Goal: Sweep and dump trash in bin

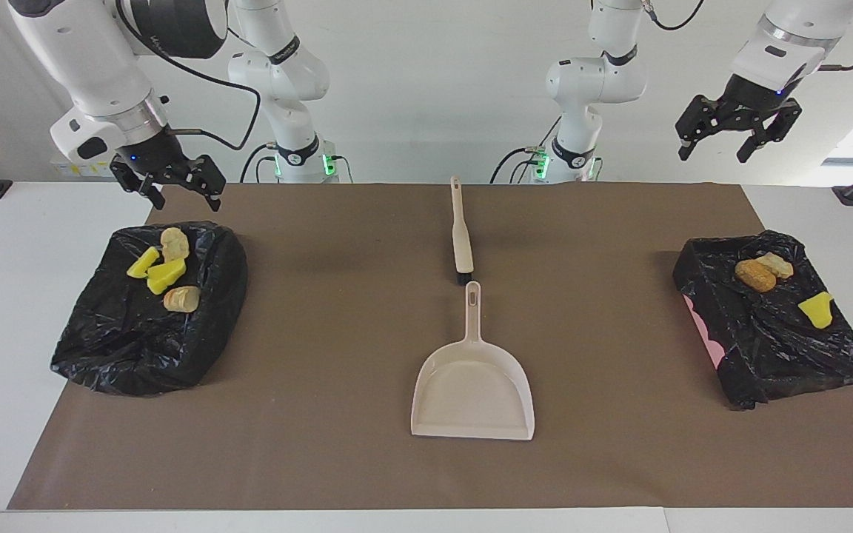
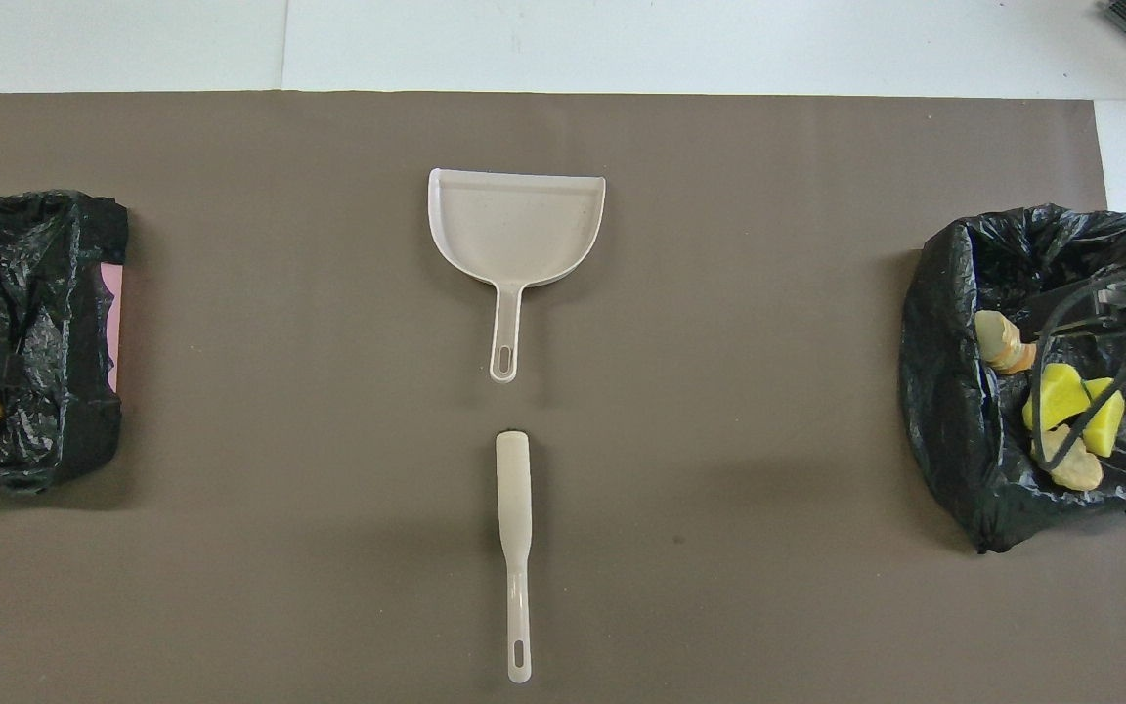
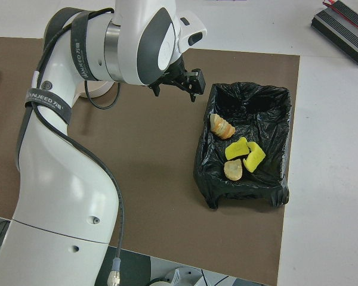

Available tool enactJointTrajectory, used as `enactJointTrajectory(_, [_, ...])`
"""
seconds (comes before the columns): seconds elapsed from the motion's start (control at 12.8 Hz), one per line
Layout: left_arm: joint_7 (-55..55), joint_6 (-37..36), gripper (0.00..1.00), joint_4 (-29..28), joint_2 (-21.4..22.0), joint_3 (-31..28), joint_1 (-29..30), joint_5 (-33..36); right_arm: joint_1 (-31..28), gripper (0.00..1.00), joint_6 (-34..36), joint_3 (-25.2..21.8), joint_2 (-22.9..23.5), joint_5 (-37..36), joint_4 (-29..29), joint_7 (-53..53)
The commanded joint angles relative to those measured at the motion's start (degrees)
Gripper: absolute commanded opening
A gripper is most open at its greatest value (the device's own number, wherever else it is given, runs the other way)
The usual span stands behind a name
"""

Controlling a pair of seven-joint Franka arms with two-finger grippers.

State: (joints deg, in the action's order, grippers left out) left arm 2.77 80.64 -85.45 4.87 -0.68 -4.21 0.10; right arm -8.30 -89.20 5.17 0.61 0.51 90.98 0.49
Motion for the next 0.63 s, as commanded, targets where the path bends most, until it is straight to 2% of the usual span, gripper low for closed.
enactJointTrajectory(0.0, [-0.66, -0.22, 1.0, -2.0, 1.72, 0.42, 1.05, -0.37, -0.13, 1.0, 1.05, 0.1, -0.17, 0.8, -0.28, 0.48])
enactJointTrajectory(0.55, [-0.57, -0.04, 1.0, -2.09, 1.81, 0.51, 1.05, 1.04, -0.13, 1.0, 1.05, 0.1, -0.17, 0.8, -0.28, 0.48])
